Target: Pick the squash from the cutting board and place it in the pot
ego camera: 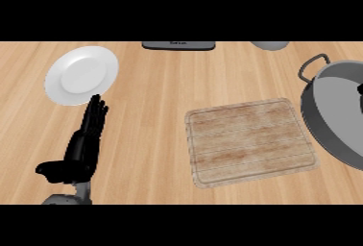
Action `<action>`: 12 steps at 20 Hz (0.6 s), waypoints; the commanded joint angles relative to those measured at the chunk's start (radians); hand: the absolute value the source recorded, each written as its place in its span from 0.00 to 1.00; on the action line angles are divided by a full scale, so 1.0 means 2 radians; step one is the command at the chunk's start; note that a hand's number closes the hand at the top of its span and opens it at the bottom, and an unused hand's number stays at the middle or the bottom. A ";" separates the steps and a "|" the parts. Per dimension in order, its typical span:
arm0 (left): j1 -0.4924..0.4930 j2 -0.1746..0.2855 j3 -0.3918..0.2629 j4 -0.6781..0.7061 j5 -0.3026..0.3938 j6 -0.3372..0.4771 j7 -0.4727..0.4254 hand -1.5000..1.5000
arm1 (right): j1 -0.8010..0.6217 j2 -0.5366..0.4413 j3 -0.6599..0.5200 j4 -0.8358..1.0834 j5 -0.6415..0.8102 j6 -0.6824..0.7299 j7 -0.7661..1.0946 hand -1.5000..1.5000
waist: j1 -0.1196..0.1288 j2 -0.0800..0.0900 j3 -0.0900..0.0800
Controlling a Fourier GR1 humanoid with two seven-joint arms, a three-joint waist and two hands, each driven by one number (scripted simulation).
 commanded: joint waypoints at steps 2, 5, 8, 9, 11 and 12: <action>-0.003 -0.008 -0.002 0.000 -0.005 0.005 0.000 0.50 | 0.035 0.000 -0.042 0.032 -0.035 -0.068 0.039 1.00 | -0.001 0.001 0.000; 0.011 -0.004 -0.004 -0.002 -0.003 -0.004 -0.002 0.50 | 0.037 0.013 -0.073 0.030 -0.055 -0.045 0.077 1.00 | -0.001 -0.001 0.000; -0.003 -0.001 0.009 0.013 -0.005 -0.001 -0.011 0.50 | 0.047 0.016 -0.101 0.030 -0.078 -0.052 0.082 0.00 | -0.006 -0.001 0.000; -0.012 -0.022 -0.005 0.010 -0.015 0.018 0.006 0.50 | 0.041 0.004 -0.102 0.041 -0.088 -0.035 0.052 0.00 | -0.007 -0.002 0.000; 0.028 -0.003 0.003 -0.001 -0.005 -0.008 -0.023 0.50 | 0.054 0.010 -0.116 0.031 -0.126 -0.088 -0.018 0.00 | -0.005 -0.004 0.000; 0.017 -0.012 -0.004 0.000 -0.012 0.002 -0.018 0.50 | 0.069 0.030 -0.115 0.022 -0.134 -0.132 -0.046 0.00 | -0.007 -0.004 0.000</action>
